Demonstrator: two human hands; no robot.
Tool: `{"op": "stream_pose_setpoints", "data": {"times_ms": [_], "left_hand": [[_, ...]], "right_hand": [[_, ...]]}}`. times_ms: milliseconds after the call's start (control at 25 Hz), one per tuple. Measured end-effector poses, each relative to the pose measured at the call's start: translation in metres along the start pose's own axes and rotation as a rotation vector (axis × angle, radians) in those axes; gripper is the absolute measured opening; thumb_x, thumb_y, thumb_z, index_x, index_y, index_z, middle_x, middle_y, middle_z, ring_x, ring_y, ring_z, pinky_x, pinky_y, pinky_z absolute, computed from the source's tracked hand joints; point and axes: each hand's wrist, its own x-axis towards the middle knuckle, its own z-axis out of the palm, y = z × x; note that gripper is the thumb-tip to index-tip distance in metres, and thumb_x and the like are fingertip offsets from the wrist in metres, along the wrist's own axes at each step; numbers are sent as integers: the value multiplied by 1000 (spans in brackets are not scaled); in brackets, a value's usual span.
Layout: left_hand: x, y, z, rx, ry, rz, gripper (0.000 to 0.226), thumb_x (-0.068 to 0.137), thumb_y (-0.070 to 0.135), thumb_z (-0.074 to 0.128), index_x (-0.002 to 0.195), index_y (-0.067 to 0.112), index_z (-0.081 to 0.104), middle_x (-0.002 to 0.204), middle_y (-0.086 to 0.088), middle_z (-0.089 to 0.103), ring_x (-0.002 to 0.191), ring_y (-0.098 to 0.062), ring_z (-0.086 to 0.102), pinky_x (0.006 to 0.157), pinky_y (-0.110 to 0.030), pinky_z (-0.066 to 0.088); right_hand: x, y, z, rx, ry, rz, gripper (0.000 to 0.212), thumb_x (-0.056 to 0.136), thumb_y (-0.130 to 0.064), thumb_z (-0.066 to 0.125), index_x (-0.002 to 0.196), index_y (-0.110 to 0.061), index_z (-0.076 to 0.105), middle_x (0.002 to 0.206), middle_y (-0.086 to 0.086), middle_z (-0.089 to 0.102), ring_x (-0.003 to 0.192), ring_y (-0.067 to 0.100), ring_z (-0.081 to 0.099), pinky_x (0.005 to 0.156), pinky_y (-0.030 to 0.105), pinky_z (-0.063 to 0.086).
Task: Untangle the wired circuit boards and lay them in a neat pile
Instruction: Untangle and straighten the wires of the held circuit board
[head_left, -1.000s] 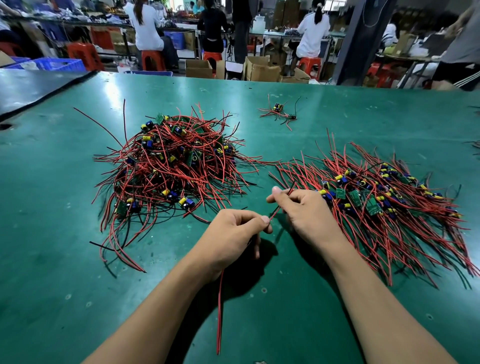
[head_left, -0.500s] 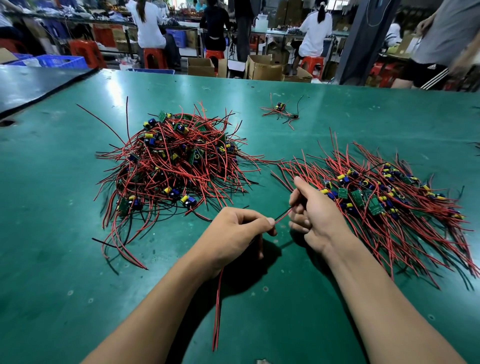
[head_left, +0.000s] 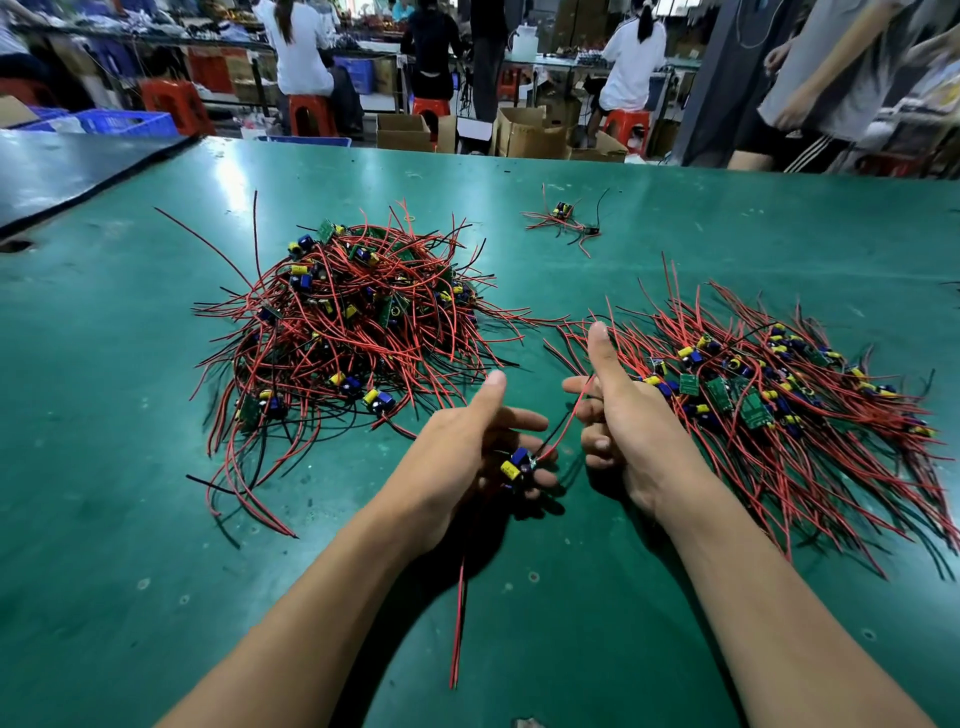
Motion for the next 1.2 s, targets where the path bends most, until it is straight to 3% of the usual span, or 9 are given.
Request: {"op": "stream_pose_setpoints", "data": {"times_ms": [360,480,600,720,880,960,1040,1120,1200], "left_hand": [[1,13,-10,-288,-51,105,83,91,70,28,120,0,62,117,-17,70,104,-36,69,84,-42,59],[1,14,-11,-320,-44,133,86,90,72,27,124,0,60,120,-19,68,108,-36,67,89,-42,56],[2,14,-8,-376,-56,138,83,87,73,30,130,8,59,129,-21,63,110,-32,66,89,-41,56],[0,14,-5,-418,-113,130,78,89,72,32,138,15,53,137,-19,57,117,-34,63,102,-46,48],[-1,14,0,-274,-60,154,62,93,61,35,136,21,56,142,-4,54,126,-21,57,112,-44,38],[-3,12,2,-200,-5,229,45,94,43,46,126,15,62,133,-5,62,121,-19,60,104,-41,48],[-5,11,2,-179,35,309,26,98,23,51,111,7,67,112,-9,71,98,-23,70,80,-36,60],[-8,10,-1,-59,142,375,17,98,15,55,100,7,70,90,-5,72,67,-19,66,53,-26,53],[-7,9,-8,252,347,466,11,94,13,61,92,13,72,74,4,67,55,-11,55,49,-21,44]], "right_hand": [[-1,-1,4,-89,32,-129,61,89,-79,40,95,-21,59,69,2,60,37,11,43,37,18,29],[-5,-1,6,-113,15,-214,55,88,-74,51,96,-20,59,66,-4,60,41,11,46,41,23,34],[-17,4,16,-204,-38,-334,57,69,-71,72,101,-27,56,81,-5,68,60,13,58,58,34,48],[-24,13,29,-319,-53,-443,45,72,-43,86,101,-28,55,88,-6,65,64,5,61,65,23,51],[-14,14,22,-398,81,-499,29,82,-19,79,105,-22,61,95,-5,68,63,3,61,71,24,54],[-3,11,8,-487,235,-534,24,85,-16,75,106,-19,63,99,0,68,68,5,59,77,25,52],[5,8,-8,-587,362,-546,25,87,-17,73,110,-16,64,106,6,66,85,19,62,89,36,51],[8,8,-19,-716,440,-534,34,87,-18,73,119,-14,63,115,9,60,105,28,57,98,38,44],[4,9,-17,-856,482,-591,43,85,-18,75,126,-14,62,121,11,55,115,30,50,102,37,36]]}}
